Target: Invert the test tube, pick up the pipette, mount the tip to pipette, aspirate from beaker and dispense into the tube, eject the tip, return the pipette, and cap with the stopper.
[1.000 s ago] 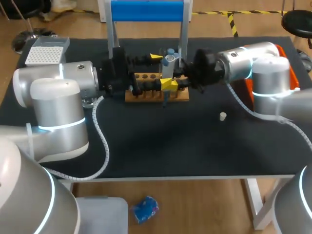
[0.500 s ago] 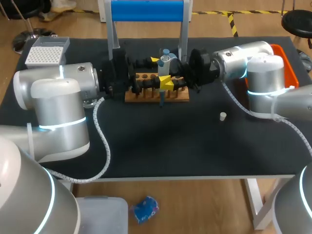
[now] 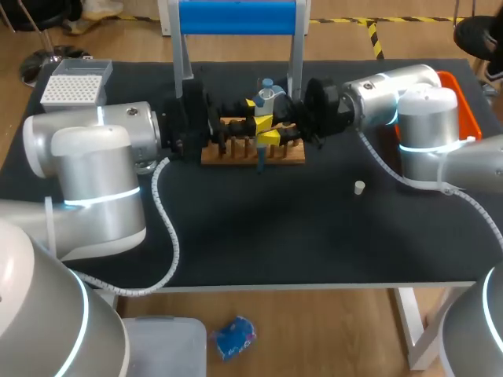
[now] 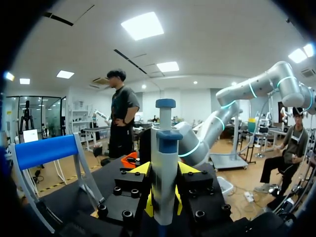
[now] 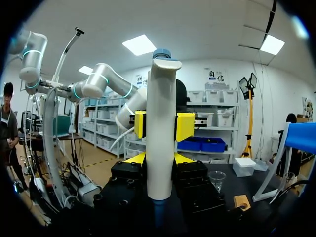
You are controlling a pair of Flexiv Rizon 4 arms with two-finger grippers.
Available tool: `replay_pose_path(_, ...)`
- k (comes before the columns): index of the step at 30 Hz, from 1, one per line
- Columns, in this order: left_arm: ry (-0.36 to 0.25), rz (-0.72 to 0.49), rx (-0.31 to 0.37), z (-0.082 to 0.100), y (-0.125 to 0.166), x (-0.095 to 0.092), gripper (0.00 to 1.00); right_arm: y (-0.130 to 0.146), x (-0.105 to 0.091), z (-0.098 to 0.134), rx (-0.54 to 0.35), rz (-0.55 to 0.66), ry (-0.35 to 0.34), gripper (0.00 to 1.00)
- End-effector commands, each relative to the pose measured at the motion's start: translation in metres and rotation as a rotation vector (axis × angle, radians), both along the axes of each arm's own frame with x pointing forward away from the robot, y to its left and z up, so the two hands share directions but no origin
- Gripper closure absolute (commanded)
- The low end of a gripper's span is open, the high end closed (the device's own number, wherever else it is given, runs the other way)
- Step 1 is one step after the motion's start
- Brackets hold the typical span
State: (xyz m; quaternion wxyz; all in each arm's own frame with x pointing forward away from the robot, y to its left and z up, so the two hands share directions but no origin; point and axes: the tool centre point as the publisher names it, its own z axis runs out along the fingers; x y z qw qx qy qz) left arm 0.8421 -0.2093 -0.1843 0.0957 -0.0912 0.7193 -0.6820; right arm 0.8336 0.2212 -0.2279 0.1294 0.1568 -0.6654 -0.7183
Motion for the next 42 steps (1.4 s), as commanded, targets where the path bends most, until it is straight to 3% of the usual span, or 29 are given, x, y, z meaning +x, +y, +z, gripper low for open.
replay_pose_path(1,-0.002,0.003,0.002,-0.001,-0.003,0.0,1.0,0.0,0.002,0.001,-0.002,0.003,0.0,1.0)
replay_pose_path(8,-0.007,0.011,-0.004,-0.001,-0.001,0.001,1.0,0.0,0.002,0.0,0.001,0.003,0.005,1.0)
replay_pose_path(9,-0.008,0.016,-0.005,-0.001,0.0,0.001,1.0,0.0,0.001,0.0,0.0,0.007,0.011,0.77)
replay_pose_path(10,-0.009,0.02,-0.007,0.001,0.001,0.001,1.0,-0.001,0.001,0.0,-0.005,0.009,0.014,0.0)
replay_pose_path(16,-0.019,0.066,-0.016,0.013,0.013,0.009,1.0,-0.012,0.001,-0.003,-0.042,-0.004,0.028,0.0)
replay_pose_path(25,-0.011,0.177,0.035,0.029,0.034,0.033,1.0,-0.047,0.003,0.002,-0.1,-0.074,0.023,0.0)
replay_pose_path(31,-0.019,0.187,0.031,0.037,0.039,0.044,1.0,-0.058,0.003,0.006,-0.114,-0.096,0.017,0.0)
replay_pose_path(36,-0.002,0.236,0.052,0.039,0.045,0.053,1.0,-0.072,0.006,0.014,-0.155,-0.143,0.004,0.0)
replay_pose_path(42,0.07,0.378,0.095,0.038,0.058,0.072,1.0,-0.097,0.013,0.025,-0.209,-0.239,-0.004,0.0)
